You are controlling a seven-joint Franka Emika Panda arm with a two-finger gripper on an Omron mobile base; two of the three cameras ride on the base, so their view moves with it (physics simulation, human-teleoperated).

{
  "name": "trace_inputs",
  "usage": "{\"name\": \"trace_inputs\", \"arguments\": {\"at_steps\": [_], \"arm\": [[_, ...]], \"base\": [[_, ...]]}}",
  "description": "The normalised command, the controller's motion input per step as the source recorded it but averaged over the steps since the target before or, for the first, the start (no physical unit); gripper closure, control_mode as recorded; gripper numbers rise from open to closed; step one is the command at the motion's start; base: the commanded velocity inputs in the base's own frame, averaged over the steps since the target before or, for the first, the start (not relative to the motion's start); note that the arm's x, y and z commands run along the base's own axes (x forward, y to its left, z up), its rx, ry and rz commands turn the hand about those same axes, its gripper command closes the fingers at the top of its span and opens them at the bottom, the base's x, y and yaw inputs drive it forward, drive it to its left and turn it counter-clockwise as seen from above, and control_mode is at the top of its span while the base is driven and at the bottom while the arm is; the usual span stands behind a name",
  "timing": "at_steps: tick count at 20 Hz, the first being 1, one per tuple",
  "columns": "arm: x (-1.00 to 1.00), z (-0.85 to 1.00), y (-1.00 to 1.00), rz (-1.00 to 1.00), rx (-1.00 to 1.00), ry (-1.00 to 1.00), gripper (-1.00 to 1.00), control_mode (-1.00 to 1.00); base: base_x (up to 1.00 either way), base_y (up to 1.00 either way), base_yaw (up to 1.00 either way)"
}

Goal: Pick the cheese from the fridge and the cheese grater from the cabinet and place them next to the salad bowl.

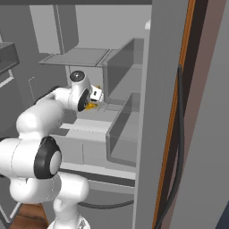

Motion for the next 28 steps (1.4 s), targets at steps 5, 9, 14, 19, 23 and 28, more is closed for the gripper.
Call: {"name": "trace_inputs", "arguments": {"at_steps": [5, 9, 14, 19, 23, 28], "arm": [[-0.62, 0.2, 0.05, 0.0, -0.06, 0.0, 1.0, -1.0], [-0.58, 0.29, 0.0, 0.01, -0.12, 0.0, 1.0, -1.0], [-0.57, 0.25, 0.0, 0.0, -0.04, 0.0, 1.0, -1.0], [-0.61, 0.2, 0.0, 0.0, 0.0, 0.0, 1.0, -1.0], [-0.64, 0.18, 0.0, -0.01, 0.01, 0.0, 1.0, -1.0], [-0.65, 0.17, 0.0, 0.0, 0.02, 0.0, 1.0, -1.0]], "base": [[0.0, 0.0, 0.0], [0.0, 0.0, 0.0], [0.0, 0.0, 0.0], [0.0, 0.0, 0.0], [0.0, 0.0, 0.0], [0.0, 0.0, 0.0]]}}
